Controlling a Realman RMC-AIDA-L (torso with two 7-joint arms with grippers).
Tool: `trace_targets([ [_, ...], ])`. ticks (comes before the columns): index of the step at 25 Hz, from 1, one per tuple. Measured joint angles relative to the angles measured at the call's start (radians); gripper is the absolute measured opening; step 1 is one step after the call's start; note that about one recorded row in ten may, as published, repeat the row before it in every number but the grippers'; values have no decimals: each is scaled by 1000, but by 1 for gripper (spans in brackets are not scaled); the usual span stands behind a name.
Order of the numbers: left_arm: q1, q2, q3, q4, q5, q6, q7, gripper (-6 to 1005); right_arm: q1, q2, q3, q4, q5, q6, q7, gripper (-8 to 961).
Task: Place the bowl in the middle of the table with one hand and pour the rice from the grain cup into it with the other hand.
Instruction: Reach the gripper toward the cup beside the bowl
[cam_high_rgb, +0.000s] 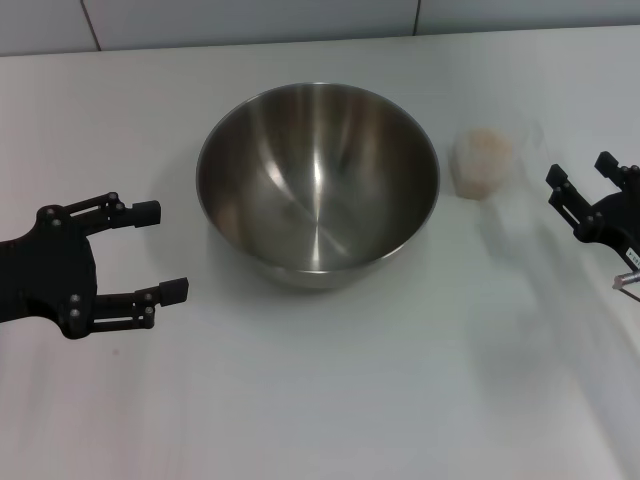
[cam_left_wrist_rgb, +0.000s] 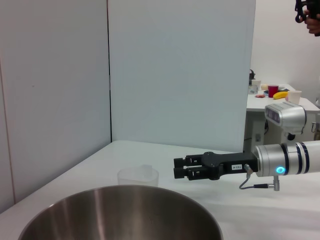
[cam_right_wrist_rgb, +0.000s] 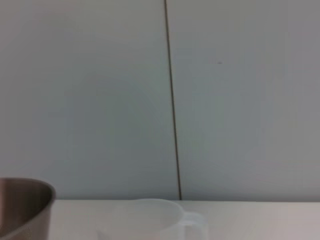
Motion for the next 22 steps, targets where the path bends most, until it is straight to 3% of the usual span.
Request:
trace_targets([
  [22,-13,0,-11,0,-2,-2,0,860,75,-3,10,1,25,113,-5,669],
])
